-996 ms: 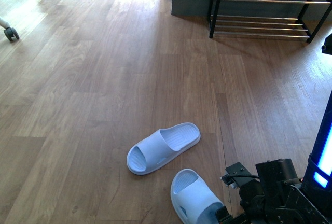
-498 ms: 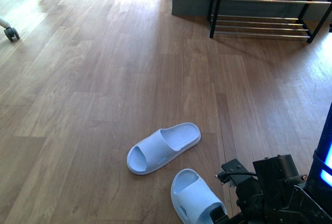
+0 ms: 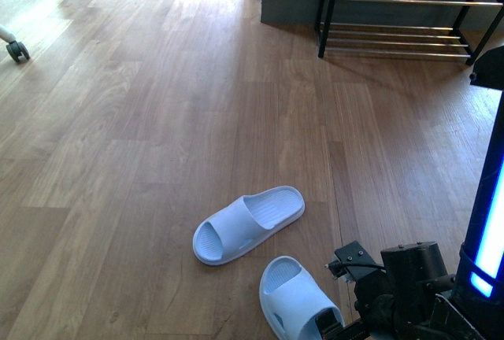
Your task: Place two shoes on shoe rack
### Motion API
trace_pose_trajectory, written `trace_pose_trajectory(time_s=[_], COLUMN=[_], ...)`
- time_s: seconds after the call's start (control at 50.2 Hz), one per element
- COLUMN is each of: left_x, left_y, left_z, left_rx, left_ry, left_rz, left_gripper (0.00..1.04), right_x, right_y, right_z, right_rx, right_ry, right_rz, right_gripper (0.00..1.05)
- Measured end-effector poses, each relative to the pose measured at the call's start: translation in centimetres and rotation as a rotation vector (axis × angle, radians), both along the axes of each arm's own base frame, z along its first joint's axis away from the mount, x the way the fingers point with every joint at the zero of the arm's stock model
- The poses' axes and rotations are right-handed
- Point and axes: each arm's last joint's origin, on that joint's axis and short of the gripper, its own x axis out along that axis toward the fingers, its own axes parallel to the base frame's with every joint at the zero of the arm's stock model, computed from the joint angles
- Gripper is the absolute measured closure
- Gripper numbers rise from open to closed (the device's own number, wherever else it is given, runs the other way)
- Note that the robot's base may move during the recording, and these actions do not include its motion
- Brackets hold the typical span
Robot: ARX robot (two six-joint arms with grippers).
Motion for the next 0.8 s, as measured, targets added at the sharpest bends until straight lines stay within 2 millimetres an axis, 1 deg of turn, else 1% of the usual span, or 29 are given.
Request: trace_pose_trajectory(time_s=[0.1, 0.319, 0.339, 0.518, 0.538, 0.777, 0.797], left_x=[0.00, 0.00, 0.00, 0.00, 0.00, 0.00, 0.00], left_y=[0.00, 0.00, 0.00, 0.00, 0.00, 0.00, 0.00], left_z=[0.00, 0.00, 0.00, 0.00, 0.00, 0.00, 0.00], left_rx=[0.000, 0.000, 0.000, 0.000, 0.000, 0.000, 0.000], left_ry=[0.000, 0.000, 0.000, 0.000, 0.000, 0.000, 0.000], left_rz=[0.000, 0.000, 0.000, 0.000, 0.000, 0.000, 0.000], left_gripper=[0.09, 0.09, 0.09, 0.09, 0.09, 0.09, 0.09], right_x=[-0.18, 0.05, 0.06, 0.00, 0.01, 0.16, 0.19], right_y=[0.04, 0.44, 0.46, 0.47, 0.50, 0.18, 0.10], right_z=[-0.63, -0.83, -0.84, -0.89, -0.88, -0.75, -0.71], right_rx=[0.014, 0.037, 0.039, 0.032, 0.032, 0.017, 0.013], right_ry=[-0.003, -0.031, -0.034, -0.050, -0.051, -0.064, -0.065], right_rz=[-0.014, -0.025, -0.028, -0.038, -0.038, -0.086, -0.091], right_gripper=[0.09, 0.09, 0.11, 0.43, 0.49, 0.94, 0.99])
